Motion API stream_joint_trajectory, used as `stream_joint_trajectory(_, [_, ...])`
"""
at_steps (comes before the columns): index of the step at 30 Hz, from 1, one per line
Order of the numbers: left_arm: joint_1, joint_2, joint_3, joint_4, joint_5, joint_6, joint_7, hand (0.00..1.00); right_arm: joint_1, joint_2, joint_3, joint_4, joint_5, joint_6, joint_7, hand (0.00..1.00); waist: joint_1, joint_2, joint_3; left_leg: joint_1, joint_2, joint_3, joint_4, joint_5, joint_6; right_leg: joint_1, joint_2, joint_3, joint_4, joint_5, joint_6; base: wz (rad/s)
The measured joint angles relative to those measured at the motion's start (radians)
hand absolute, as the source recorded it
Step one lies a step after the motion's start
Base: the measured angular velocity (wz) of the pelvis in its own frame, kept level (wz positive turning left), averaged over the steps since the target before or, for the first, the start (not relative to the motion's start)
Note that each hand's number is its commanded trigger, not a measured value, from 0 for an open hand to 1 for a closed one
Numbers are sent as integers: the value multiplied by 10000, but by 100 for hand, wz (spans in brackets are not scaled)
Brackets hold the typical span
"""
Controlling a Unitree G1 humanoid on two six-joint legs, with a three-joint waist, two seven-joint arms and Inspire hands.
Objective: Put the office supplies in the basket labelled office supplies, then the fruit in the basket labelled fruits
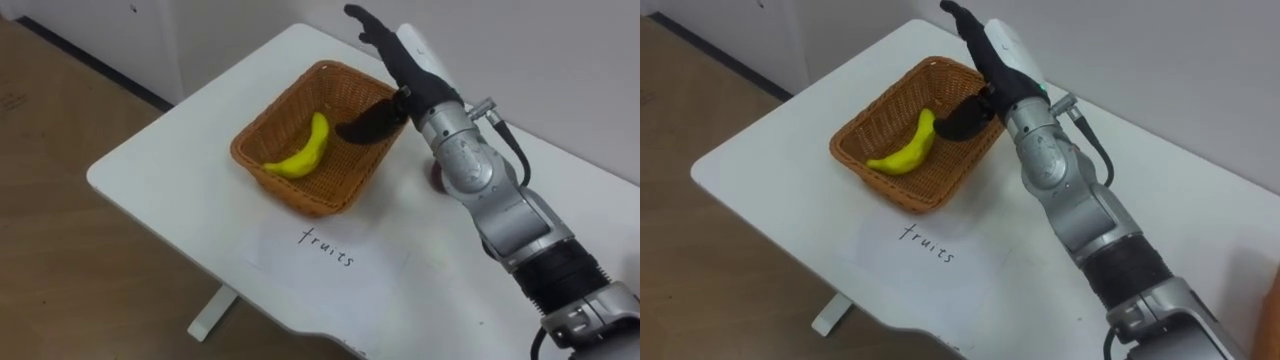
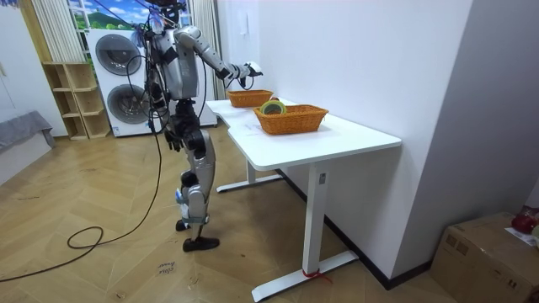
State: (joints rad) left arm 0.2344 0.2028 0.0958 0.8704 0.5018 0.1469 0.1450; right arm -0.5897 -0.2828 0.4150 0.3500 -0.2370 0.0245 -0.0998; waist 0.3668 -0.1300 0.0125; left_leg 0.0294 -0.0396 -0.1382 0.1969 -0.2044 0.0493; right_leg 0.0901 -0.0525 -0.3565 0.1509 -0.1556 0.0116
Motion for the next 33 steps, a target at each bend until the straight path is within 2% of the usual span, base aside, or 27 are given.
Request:
stream_joint_trajectory(15, [-78,-166,4,31,29,-5,-28,0,7,3,-61,-3,278,-8,136,0,-44,12,18,2,3,1,-2,0,0,-30,6,11,-8,0,0,0])
stream_joint_trajectory(24, [-23,-172,-3,144,116,21,-33,0,7,6,-279,-139,649,-27,-856,0,-76,76,21,28,-1,7,6,1,0,-6,-1,19,-8,-2,3,0])
stream_joint_trajectory(29, [60,-174,-30,147,117,108,-20,0,7,8,-294,-137,1121,-27,-1254,0,-108,232,34,88,-1,10,-2,0,0,62,2,33,-9,-1,2,0])
stream_joint_trajectory(31, [132,-182,-37,146,115,128,12,0,7,23,-298,-134,1656,-29,-1422,0,-144,372,16,180,-1,19,-40,0,1,160,2,37,-7,-1,2,0])
stream_joint_trajectory(33, [192,-233,-30,133,116,128,23,0,7,24,-365,-134,2029,-92,-1475,0,-143,423,-13,221,6,64,-66,2,3,167,2,70,-5,-1,2,-5])
